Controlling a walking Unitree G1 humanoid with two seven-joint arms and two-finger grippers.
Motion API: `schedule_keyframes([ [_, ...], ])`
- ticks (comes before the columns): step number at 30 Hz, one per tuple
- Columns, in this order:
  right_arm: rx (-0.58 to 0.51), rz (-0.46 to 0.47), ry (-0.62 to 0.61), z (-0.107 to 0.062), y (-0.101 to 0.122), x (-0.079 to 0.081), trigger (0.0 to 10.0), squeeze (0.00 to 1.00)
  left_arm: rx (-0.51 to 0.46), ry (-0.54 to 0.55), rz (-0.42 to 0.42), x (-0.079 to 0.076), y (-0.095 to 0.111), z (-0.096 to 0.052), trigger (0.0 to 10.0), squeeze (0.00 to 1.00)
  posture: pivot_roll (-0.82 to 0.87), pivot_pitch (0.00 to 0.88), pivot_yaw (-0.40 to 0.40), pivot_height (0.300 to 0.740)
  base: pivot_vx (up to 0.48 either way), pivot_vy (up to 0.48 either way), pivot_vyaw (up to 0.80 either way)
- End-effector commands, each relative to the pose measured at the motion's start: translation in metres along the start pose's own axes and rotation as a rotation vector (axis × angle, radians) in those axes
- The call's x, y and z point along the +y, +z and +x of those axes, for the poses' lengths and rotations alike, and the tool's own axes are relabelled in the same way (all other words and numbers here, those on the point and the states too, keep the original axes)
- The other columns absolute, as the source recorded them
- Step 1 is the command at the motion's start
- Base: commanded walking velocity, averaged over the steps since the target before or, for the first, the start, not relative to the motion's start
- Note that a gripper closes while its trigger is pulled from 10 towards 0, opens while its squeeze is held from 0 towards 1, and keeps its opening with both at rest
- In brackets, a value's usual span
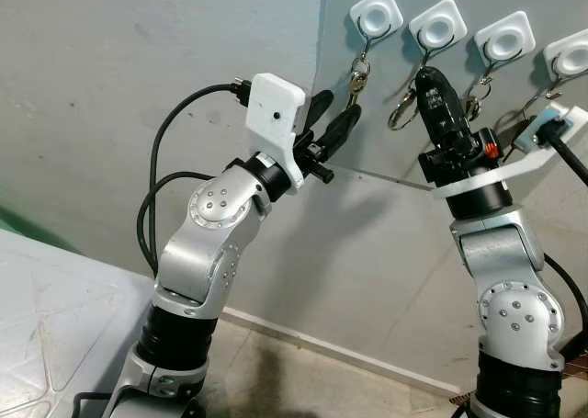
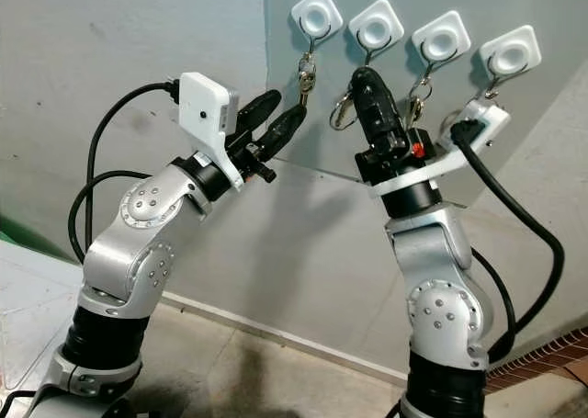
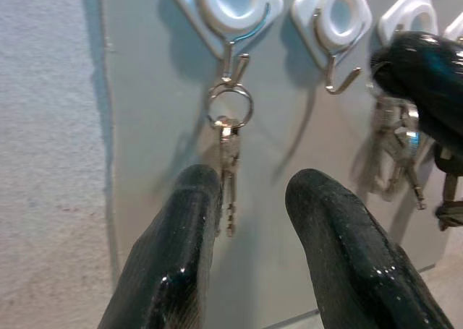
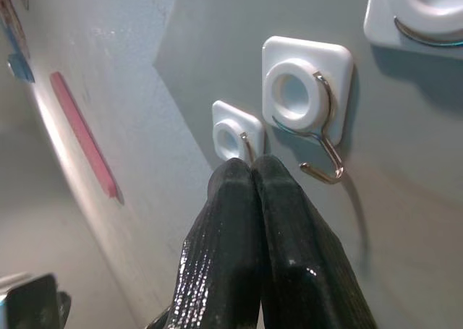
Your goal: Hang keys on a hook
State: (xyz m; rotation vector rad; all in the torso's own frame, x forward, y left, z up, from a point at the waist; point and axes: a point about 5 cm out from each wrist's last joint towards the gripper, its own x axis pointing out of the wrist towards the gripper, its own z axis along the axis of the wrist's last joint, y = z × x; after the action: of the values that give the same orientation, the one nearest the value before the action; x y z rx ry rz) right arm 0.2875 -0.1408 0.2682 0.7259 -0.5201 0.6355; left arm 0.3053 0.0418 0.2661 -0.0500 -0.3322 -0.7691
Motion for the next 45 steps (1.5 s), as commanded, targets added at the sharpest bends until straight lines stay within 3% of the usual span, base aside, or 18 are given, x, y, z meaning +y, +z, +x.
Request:
schedule_keyframes([
  [1,-0.022,0.002,-0.002,0.004,0.002,0.001,10.0,0.00,-0.023,-0.034,0.019,-0.006,0.009,0.003,10.0,0.00,0.11,0.104,-0.036,0.740,0.000,0.000,0.00],
  [27,-0.141,0.066,-0.162,0.005,0.011,-0.022,10.0,0.00,-0.020,-0.034,0.008,-0.007,0.009,0.002,10.0,0.00,0.11,0.113,-0.034,0.740,0.000,0.000,0.00],
  [40,-0.146,0.152,0.001,0.001,0.010,-0.002,10.0,0.00,-0.016,-0.037,0.003,-0.008,0.008,0.001,10.0,0.00,0.11,0.116,-0.031,0.740,0.000,0.000,0.00],
  [45,-0.155,0.158,-0.006,0.001,0.011,-0.002,10.0,0.00,-0.014,-0.038,0.001,-0.008,0.008,0.001,10.0,0.00,0.11,0.117,-0.030,0.740,0.000,0.000,0.00],
])
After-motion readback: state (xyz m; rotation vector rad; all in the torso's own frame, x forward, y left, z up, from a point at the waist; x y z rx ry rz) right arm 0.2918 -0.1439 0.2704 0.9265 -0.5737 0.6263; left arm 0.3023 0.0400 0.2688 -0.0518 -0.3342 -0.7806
